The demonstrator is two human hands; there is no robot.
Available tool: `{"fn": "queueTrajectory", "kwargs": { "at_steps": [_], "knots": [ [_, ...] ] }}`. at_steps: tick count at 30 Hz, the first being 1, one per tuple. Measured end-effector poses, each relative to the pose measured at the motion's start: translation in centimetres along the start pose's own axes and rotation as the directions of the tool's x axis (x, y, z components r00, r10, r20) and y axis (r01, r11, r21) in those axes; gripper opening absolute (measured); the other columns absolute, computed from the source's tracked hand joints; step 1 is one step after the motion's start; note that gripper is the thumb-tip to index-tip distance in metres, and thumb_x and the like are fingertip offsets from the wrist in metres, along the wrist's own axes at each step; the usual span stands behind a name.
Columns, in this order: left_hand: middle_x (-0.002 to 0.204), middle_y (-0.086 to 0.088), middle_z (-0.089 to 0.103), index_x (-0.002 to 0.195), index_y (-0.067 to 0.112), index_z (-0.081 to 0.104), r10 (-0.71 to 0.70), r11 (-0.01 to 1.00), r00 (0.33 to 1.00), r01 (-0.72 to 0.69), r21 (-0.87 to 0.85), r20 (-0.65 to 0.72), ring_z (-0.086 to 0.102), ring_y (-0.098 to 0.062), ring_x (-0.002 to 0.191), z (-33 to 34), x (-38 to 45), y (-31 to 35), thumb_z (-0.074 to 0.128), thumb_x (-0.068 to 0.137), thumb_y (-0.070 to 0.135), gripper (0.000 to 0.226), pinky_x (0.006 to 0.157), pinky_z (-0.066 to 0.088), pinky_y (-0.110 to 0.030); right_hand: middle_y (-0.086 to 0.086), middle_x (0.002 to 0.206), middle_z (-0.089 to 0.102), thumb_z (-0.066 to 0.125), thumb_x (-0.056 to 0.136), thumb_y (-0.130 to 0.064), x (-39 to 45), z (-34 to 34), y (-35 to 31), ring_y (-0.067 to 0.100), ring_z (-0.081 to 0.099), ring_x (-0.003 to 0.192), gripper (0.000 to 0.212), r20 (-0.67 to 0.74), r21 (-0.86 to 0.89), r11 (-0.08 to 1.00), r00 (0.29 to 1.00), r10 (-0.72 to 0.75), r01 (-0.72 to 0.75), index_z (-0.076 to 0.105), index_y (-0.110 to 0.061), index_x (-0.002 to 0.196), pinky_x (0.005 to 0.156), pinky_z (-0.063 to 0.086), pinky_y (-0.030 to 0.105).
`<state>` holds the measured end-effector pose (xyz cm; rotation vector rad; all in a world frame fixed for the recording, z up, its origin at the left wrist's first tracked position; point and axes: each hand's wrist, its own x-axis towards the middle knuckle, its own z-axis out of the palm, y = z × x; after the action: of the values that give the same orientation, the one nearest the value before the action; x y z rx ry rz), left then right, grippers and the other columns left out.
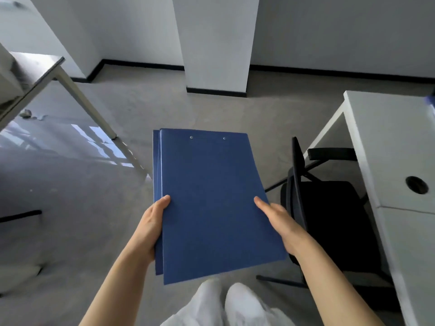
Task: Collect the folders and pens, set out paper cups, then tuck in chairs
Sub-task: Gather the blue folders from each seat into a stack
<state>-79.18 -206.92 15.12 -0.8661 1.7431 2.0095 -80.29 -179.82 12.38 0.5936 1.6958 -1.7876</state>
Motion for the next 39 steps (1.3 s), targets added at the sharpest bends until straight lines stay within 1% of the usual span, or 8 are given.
{"fn": "queueTrajectory", "kwargs": {
  "at_steps": [4,7,9,15,18,25,33,39],
  "knots": [
    [0.091,-0.002,0.076,0.109,0.017,0.063,0.041,0.998,0.996,-0.044,0.038,0.076,0.073,-0.015,0.071,1.3,6.2,4.8,0.046,0.099,0.038,0.029,0.055,0.055,-0.027,-0.003,0.101,0.075,0.057,0.092,-0.04,4.0,0.7,-3.5,0.017,0.072,0.089,0.027,-0.162,0.05,0.995,0.984,-0.081,0.09,0.068,-0.021,0.107,0.074,0.057,0.034],
    [0.106,-0.002,0.07,0.121,0.027,0.054,0.082,0.995,0.989,-0.088,0.044,0.12,0.07,-0.012,0.075,2.9,10.8,7.2,0.045,0.1,0.036,0.025,0.057,0.055,-0.026,-0.006,0.102,0.073,0.058,0.091,-0.042,7.5,-0.2,-6.4,0.014,0.07,0.092,0.025,-0.257,0.017,0.99,0.957,-0.134,0.143,0.066,-0.025,0.107,0.08,0.057,0.034],
    [0.106,-0.001,0.071,0.12,0.03,0.054,0.08,0.995,0.986,-0.087,0.044,0.146,0.071,-0.012,0.078,4.4,13.8,9.1,0.045,0.1,0.036,0.023,0.058,0.056,-0.026,-0.011,0.099,0.072,0.056,0.093,-0.038,9.9,-1.0,-8.4,0.008,0.069,0.09,0.017,-0.288,-0.024,0.982,0.94,-0.184,0.185,0.065,-0.028,0.103,0.074,0.055,0.026],
    [0.116,-0.008,0.071,0.12,0.019,0.061,-0.062,0.997,0.984,0.053,0.055,0.166,0.067,-0.032,0.105,9.7,22.8,15.9,0.049,0.095,0.032,0.03,0.092,0.053,-0.051,-0.01,0.102,0.07,0.058,0.092,-0.036,17.8,-5.1,-15.9,0.005,0.066,0.093,0.022,-0.367,-0.153,0.955,0.883,-0.293,0.254,0.063,-0.023,0.109,0.081,0.053,0.024],
    [0.114,-0.009,0.072,0.12,0.018,0.061,-0.073,0.996,0.979,0.061,0.068,0.189,0.066,-0.033,0.106,13.0,26.7,19.4,0.053,0.092,0.03,0.031,0.09,0.054,-0.049,-0.006,0.098,0.069,0.059,0.092,-0.033,21.5,-6.7,-19.4,0.008,0.066,0.089,0.021,-0.433,-0.21,0.94,0.837,-0.335,0.268,0.061,-0.016,0.104,0.073,0.051,0.018],
    [0.115,-0.004,0.071,0.122,0.026,0.057,-0.03,0.988,0.95,-0.017,0.151,0.309,0.069,-0.029,0.102,19.9,35.7,26.3,0.071,0.085,0.031,0.04,0.089,0.055,-0.051,-0.003,0.089,0.066,0.06,0.09,-0.036,28.6,-10.1,-26.1,0.01,0.064,0.08,0.026,-0.549,-0.209,0.952,0.779,-0.305,0.225,0.058,-0.012,0.099,0.065,0.049,0.021],
    [0.109,-0.004,0.073,0.118,0.026,0.061,-0.07,0.975,0.911,-0.024,0.22,0.406,0.071,-0.029,0.096,28.0,48.9,36.0,0.069,0.086,0.026,0.033,0.078,0.058,-0.046,0.001,0.097,0.07,0.059,0.087,-0.048,38.4,-14.5,-35.3,0.015,0.068,0.086,0.038,-0.606,-0.057,0.986,0.779,-0.159,0.157,0.063,-0.013,0.101,0.08,0.057,0.041],
    [0.112,-0.008,0.072,0.12,0.023,0.062,-0.128,0.956,0.848,-0.034,0.293,0.514,0.071,-0.033,0.097,35.6,57.6,44.3,0.07,0.085,0.022,0.036,0.082,0.057,-0.052,0.005,0.097,0.07,0.053,0.09,-0.05,43.9,-17.7,-42.6,0.021,0.068,0.088,0.04,-0.686,0.078,0.986,0.725,-0.054,0.147,0.064,-0.012,0.098,0.085,0.056,0.047]
  ]
}}
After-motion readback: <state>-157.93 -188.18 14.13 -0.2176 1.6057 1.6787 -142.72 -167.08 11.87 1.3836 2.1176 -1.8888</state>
